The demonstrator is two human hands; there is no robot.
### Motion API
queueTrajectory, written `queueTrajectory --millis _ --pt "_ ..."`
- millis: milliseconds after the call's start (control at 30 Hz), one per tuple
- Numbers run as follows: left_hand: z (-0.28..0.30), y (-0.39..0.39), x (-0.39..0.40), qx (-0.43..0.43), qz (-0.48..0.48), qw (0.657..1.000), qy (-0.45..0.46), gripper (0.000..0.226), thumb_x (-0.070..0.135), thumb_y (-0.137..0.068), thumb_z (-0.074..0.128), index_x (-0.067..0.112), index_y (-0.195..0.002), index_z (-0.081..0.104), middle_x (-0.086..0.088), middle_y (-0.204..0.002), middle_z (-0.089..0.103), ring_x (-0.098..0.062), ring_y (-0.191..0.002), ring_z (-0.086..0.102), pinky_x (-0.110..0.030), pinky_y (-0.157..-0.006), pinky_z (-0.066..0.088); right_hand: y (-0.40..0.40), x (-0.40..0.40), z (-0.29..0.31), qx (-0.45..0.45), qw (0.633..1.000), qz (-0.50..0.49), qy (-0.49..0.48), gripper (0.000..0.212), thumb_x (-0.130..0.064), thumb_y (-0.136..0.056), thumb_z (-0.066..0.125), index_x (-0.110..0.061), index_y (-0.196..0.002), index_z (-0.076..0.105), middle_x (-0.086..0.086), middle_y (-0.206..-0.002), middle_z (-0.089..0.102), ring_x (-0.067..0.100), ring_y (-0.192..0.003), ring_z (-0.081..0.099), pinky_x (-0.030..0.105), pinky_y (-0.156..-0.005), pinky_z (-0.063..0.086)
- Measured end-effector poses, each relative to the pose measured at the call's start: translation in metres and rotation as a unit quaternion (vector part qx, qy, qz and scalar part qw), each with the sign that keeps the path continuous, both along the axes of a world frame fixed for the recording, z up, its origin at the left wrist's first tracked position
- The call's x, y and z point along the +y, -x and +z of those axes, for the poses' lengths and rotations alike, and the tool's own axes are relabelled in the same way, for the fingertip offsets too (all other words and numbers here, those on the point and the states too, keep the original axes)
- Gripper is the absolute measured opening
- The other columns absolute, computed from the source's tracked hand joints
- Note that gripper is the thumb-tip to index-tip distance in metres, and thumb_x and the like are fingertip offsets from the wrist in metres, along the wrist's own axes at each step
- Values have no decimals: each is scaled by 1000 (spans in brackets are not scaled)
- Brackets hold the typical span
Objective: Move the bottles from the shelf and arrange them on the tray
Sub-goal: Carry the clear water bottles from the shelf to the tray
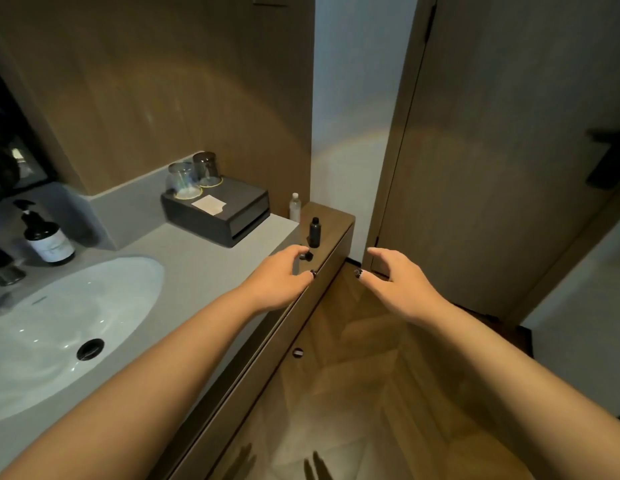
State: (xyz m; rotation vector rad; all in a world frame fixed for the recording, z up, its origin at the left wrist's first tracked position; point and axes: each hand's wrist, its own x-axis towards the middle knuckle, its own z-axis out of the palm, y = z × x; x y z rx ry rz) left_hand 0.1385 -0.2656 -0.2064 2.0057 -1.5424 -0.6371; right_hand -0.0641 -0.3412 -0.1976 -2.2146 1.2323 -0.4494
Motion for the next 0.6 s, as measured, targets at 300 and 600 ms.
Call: queueTrajectory --millis 300,600 --pt "-21 -24 -141 46 -9 998 -39 52 33 -97 49 27 -146 33 3 -141 46 1 -88 54 -15 -76 40 -19 -137 -22 6 999 -14 -46 57 -39 -95 51 -22 -147 34 0 -153 34 17 -139 33 32 -110 29" --pt "-49 -34 -264 88 22 995 -39 50 29 -96 50 27 -144 36 -1 -148 43 0 -88 54 -14 -68 41 -26 -256 -42 -13 996 -24 -85 56 -40 -95 52 -26 -146 35 -2 -152 34 18 -134 39 36 -109 36"
